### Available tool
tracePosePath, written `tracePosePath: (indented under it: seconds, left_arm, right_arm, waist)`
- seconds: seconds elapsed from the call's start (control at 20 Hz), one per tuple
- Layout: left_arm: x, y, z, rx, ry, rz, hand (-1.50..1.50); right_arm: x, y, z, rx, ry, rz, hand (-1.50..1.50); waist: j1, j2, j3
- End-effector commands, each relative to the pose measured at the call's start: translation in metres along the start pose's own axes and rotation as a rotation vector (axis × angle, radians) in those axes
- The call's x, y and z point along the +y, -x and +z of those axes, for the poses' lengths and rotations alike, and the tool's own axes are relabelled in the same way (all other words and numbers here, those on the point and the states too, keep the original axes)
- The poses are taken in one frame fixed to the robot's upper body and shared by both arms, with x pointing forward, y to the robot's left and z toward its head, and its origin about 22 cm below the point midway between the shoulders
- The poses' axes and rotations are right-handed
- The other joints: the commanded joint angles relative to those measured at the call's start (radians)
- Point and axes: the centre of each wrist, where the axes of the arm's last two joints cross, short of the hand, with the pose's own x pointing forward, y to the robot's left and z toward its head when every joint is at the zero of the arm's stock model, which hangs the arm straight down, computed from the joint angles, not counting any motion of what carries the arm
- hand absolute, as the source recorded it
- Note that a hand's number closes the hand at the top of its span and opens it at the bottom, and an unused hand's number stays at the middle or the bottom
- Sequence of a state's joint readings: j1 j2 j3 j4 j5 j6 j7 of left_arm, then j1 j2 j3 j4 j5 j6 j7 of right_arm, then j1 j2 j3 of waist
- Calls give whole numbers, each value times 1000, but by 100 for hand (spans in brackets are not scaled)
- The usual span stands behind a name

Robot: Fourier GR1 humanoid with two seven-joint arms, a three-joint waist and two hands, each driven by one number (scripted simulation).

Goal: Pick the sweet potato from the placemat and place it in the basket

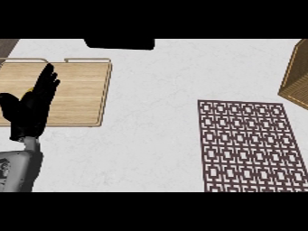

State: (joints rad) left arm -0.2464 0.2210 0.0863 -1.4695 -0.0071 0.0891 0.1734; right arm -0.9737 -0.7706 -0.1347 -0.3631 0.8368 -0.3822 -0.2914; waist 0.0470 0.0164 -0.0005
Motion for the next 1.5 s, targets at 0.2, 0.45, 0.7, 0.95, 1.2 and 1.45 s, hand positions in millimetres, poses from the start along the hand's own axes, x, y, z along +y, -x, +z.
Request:
tracePosePath:
  seconds: [0.2, 0.45, 0.7, 0.95, 1.2, 1.45]
  left_arm:
    - [12, -3, 5, -15, 8, -4, 0]
    - [5, 2, -1, 3, 15, 10, 0]
    - [3, 2, -9, -6, 1, -4, 0]
    - [0, 3, -3, -12, 24, -4, 0]
    - [3, -2, -7, -22, 14, 8, 0]
    - [-2, 9, -3, -2, 2, 13, 0]
  right_arm:
    - [-1, 7, -3, 77, -73, 69, 150]
    - [-5, 6, -7, 107, -230, 139, 150]
    - [15, 15, 8, 89, -257, 129, 150]
    - [0, 32, 10, 118, -233, 121, 150]
    - [20, 27, 19, 106, -244, 167, 150]
    - [22, 32, 24, 120, -260, 197, 150]
  waist:
    - [12, 2, 3]
    - [16, 7, 3]
    - [12, 12, 4]
    - [21, 13, 5]
    - [15, 11, 5]
    - [18, 12, 5]
